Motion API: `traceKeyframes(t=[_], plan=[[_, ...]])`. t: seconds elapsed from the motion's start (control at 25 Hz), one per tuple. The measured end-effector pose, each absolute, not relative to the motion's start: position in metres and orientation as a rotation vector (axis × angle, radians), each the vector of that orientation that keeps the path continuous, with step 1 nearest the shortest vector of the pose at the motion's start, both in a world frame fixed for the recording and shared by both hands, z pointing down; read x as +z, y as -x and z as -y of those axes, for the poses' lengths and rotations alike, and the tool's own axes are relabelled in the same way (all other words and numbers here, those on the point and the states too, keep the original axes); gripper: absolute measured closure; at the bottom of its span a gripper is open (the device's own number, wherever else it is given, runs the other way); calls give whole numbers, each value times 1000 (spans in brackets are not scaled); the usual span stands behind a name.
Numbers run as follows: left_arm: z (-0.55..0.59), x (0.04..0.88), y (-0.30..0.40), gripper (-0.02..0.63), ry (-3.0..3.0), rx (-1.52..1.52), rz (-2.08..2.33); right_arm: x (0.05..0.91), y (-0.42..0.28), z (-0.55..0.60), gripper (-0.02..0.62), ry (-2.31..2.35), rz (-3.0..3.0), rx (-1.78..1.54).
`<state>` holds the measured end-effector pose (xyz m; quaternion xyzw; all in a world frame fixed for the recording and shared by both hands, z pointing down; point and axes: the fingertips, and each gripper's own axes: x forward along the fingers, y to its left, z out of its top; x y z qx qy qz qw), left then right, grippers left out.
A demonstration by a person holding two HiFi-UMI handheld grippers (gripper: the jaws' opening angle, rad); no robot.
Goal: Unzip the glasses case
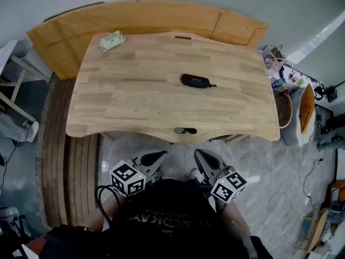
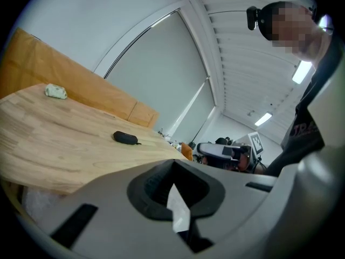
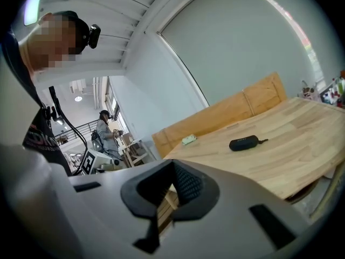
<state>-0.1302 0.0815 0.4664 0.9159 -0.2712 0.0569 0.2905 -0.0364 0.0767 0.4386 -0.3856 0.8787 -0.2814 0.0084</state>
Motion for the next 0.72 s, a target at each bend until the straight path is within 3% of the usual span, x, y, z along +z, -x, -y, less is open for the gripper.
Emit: traceKeyframes(t=[0.36, 0.72], plan=[[-67, 468, 131, 604, -2425, 142, 808, 440, 23, -52, 583, 1207, -2754, -879], [-35, 464, 83, 604, -2402, 144, 908, 445, -30, 0, 583, 1144, -2823, -876]])
